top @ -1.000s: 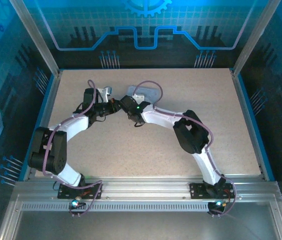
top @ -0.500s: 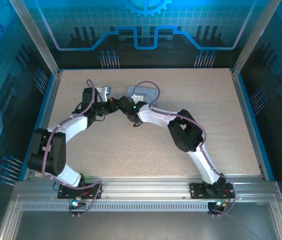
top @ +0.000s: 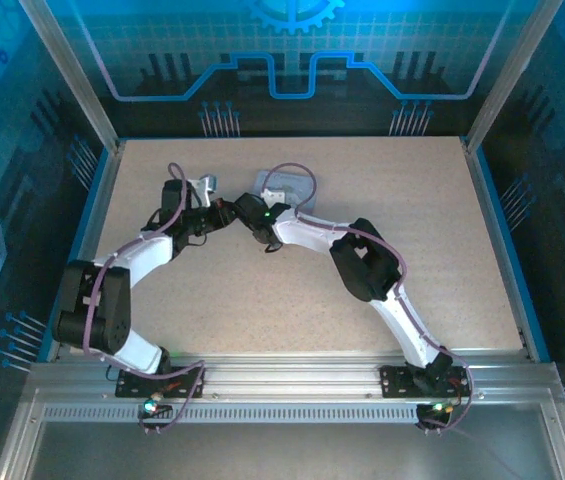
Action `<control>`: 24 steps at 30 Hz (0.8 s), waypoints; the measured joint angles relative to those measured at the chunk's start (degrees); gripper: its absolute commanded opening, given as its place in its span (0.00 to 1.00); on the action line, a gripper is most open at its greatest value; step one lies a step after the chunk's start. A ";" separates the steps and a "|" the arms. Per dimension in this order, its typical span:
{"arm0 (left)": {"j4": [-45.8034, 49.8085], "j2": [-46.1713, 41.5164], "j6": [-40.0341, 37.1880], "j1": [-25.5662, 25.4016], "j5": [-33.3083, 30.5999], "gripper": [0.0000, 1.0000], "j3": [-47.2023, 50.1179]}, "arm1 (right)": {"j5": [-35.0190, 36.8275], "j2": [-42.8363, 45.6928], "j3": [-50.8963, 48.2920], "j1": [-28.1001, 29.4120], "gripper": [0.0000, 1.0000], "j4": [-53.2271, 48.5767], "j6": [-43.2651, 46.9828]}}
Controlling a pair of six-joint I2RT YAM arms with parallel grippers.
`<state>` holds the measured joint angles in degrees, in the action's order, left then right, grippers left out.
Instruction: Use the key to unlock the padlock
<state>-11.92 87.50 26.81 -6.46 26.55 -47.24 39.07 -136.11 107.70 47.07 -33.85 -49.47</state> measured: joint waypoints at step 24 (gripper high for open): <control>-0.44 -0.92 -0.22 0.26 -0.63 0.00 0.59 | -0.55 -1.38 1.18 -1.29 0.19 -0.24 2.19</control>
<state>-12.36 86.59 26.59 -6.20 25.91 -46.65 38.52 -137.49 108.88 45.78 -34.09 -47.29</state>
